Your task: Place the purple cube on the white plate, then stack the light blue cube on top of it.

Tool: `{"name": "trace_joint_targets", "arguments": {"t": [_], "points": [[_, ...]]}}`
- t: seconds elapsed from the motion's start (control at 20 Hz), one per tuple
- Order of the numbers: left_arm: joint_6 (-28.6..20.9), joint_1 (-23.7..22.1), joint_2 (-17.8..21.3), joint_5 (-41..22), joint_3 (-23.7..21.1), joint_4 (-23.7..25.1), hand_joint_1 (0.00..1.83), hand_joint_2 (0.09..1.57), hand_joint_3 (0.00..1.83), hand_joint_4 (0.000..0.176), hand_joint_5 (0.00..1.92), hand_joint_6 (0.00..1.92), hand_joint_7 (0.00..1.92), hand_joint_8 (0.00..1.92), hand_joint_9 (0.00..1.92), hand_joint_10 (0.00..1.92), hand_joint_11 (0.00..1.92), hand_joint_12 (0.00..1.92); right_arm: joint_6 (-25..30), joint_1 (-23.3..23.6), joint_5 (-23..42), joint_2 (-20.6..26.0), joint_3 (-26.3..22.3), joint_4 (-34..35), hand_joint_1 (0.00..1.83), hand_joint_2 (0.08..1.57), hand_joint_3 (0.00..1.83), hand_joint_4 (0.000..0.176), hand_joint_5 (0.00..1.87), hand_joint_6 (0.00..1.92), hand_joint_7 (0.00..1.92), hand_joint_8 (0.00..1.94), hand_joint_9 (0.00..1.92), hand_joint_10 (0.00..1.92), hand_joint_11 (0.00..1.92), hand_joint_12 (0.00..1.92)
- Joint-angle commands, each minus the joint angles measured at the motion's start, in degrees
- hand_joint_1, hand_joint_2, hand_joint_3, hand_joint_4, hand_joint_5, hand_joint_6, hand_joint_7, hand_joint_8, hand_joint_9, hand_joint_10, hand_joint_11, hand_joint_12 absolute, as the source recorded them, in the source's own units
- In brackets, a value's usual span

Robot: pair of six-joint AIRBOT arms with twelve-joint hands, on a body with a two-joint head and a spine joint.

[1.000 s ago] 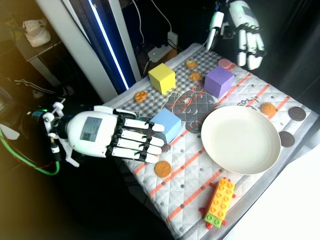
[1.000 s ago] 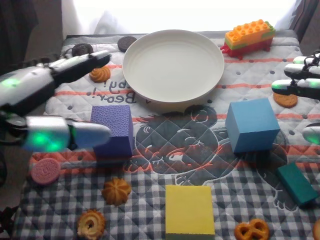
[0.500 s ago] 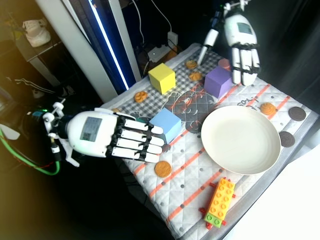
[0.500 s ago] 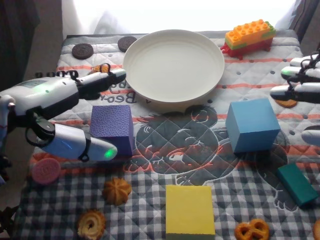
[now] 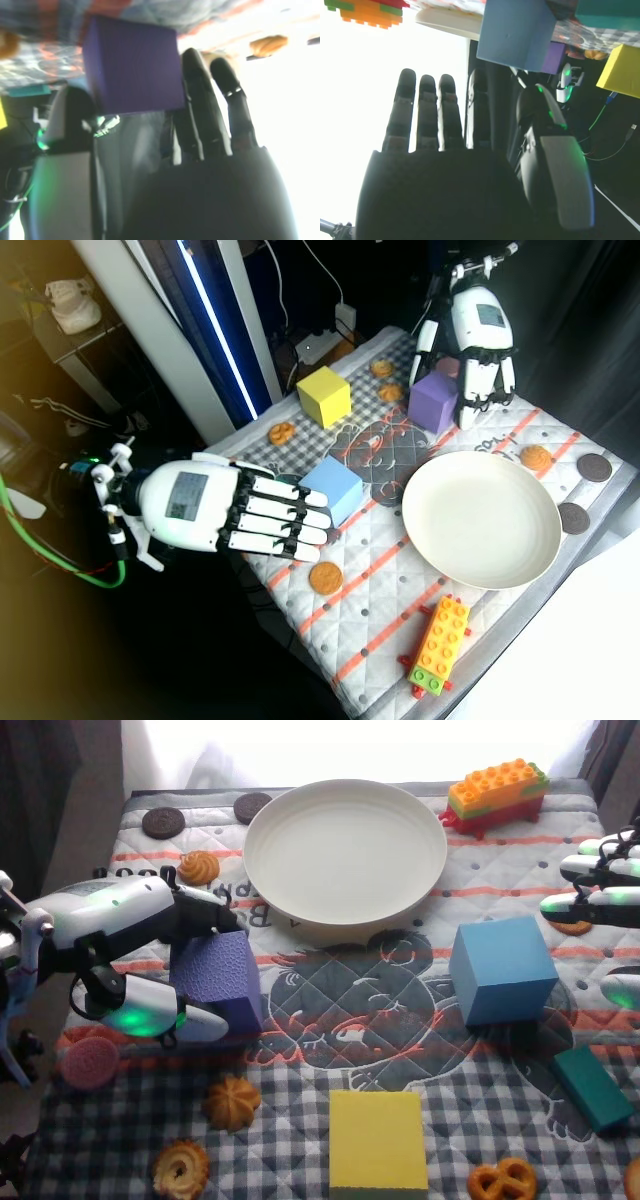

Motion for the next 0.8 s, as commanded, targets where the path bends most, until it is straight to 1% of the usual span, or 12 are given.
{"name": "trace_joint_targets", "arguments": {"t": [0.0, 0.05, 0.1, 0.15, 0.2, 0.25, 0.3, 0.35, 0.4, 0.5, 0.65, 0.75], "points": [[-0.1, -0.4, -0.2, -5.3, 0.1, 0.1, 1.07, 1.28, 0.00, 0.000, 0.65, 1.48, 0.63, 1.55, 0.65, 1.66, 0.55, 1.72, 0.1, 0.5, 6.6, 0.0, 0.0, 1.4, 0.27, 1.35, 0.00, 0.100, 0.42, 0.00, 0.21, 0.00, 0.15, 0.00, 0.00, 0.45], [-0.1, -0.4, -0.2, -5.8, 0.1, -0.1, 1.21, 1.21, 0.00, 0.000, 0.48, 1.59, 0.64, 1.57, 0.68, 1.70, 0.63, 1.70, 0.1, 0.5, 6.6, 0.0, 0.0, 1.4, 0.26, 1.35, 0.00, 0.092, 0.42, 0.00, 0.22, 0.00, 0.15, 0.00, 0.00, 0.47], [-0.1, -0.5, -0.2, -6.7, 0.1, -0.4, 1.29, 1.23, 0.00, 0.000, 0.47, 1.62, 0.72, 1.47, 0.71, 1.69, 0.69, 1.69, 0.1, 0.5, 6.6, 0.0, 0.0, 1.4, 0.23, 1.35, 0.00, 0.098, 0.42, 0.00, 0.22, 0.00, 0.15, 0.00, 0.00, 0.47], [-0.1, -0.8, -0.1, -7.7, 0.1, -0.5, 1.11, 1.27, 0.01, 0.000, 0.63, 1.51, 0.73, 1.52, 0.83, 1.72, 0.83, 1.79, 0.1, 0.5, 6.6, 0.0, 0.0, 1.4, 0.26, 1.35, 0.00, 0.094, 0.42, 0.00, 0.22, 0.00, 0.15, 0.00, 0.00, 0.47], [-0.1, -1.5, -0.1, -8.4, 0.2, -0.5, 1.08, 1.28, 0.00, 0.000, 0.66, 1.49, 0.63, 1.70, 0.86, 1.86, 0.96, 1.90, 0.1, 0.5, 6.6, 0.0, 0.0, 1.4, 0.27, 1.36, 0.00, 0.097, 0.42, 0.00, 0.21, 0.00, 0.15, 0.00, 0.00, 0.46], [-0.1, -2.8, -0.1, -9.0, 0.6, -0.4, 1.09, 1.26, 0.00, 0.000, 0.70, 1.44, 0.61, 1.72, 0.87, 1.85, 1.00, 1.92, 0.1, 0.5, 6.6, 0.0, 0.0, 1.4, 0.27, 1.36, 0.00, 0.095, 0.42, 0.00, 0.22, 0.00, 0.15, 0.00, 0.00, 0.47], [-0.1, -4.3, -0.5, -9.4, 1.2, -0.2, 1.12, 1.28, 0.01, 0.000, 0.67, 1.45, 0.67, 1.61, 0.75, 1.80, 0.78, 1.92, 0.1, 0.5, 6.6, 0.0, 0.0, 1.4, 0.30, 1.36, 0.00, 0.087, 0.43, 0.00, 0.23, 0.00, 0.16, 0.01, 0.00, 0.48], [-0.1, -6.1, -1.3, -9.4, 2.3, -0.1, 1.12, 1.29, 0.01, 0.000, 0.62, 1.50, 0.69, 1.58, 0.71, 1.75, 0.70, 1.85, 0.1, 0.5, 6.6, -0.1, 0.0, 1.4, 0.29, 1.36, 0.00, 0.087, 0.43, 0.00, 0.23, 0.00, 0.17, 0.01, 0.00, 0.48], [-0.1, -8.4, -2.7, -8.4, 4.1, -0.1, 1.10, 1.32, 0.01, 0.000, 0.58, 1.54, 0.65, 1.63, 0.67, 1.74, 0.70, 1.87, 0.1, 0.5, 6.7, -0.2, 0.1, 1.4, 0.27, 1.36, 0.00, 0.096, 0.42, 0.00, 0.24, 0.00, 0.16, 0.00, 0.00, 0.48], [-0.1, -12.7, -5.9, -5.6, 8.1, -0.2, 1.14, 1.28, 0.00, 0.000, 0.60, 1.52, 0.77, 1.43, 0.78, 1.49, 0.84, 1.58, 0.1, 0.6, 6.8, -0.5, 0.3, 1.4, 0.27, 1.36, 0.00, 0.105, 0.43, 0.00, 0.23, 0.00, 0.17, 0.00, 0.00, 0.53], [-0.1, -17.3, -11.1, -2.0, 14.2, -0.7, 1.15, 1.26, 0.00, 0.000, 0.65, 1.46, 0.80, 1.39, 0.80, 1.46, 0.86, 1.57, 0.1, 1.0, 6.9, -1.1, 0.7, 1.4, 0.31, 1.37, 0.00, 0.095, 0.44, 0.00, 0.27, 0.00, 0.19, 0.00, 0.00, 0.52], [-0.1, -19.4, -16.1, 0.3, 19.8, -1.0, 1.15, 1.26, 0.00, 0.000, 0.65, 1.45, 0.79, 1.42, 0.83, 1.47, 0.89, 1.54, 0.1, 1.3, 6.9, -1.3, 0.8, 1.4, 0.33, 1.36, 0.00, 0.101, 0.44, 0.00, 0.27, 0.00, 0.20, 0.00, 0.00, 0.58]]}}
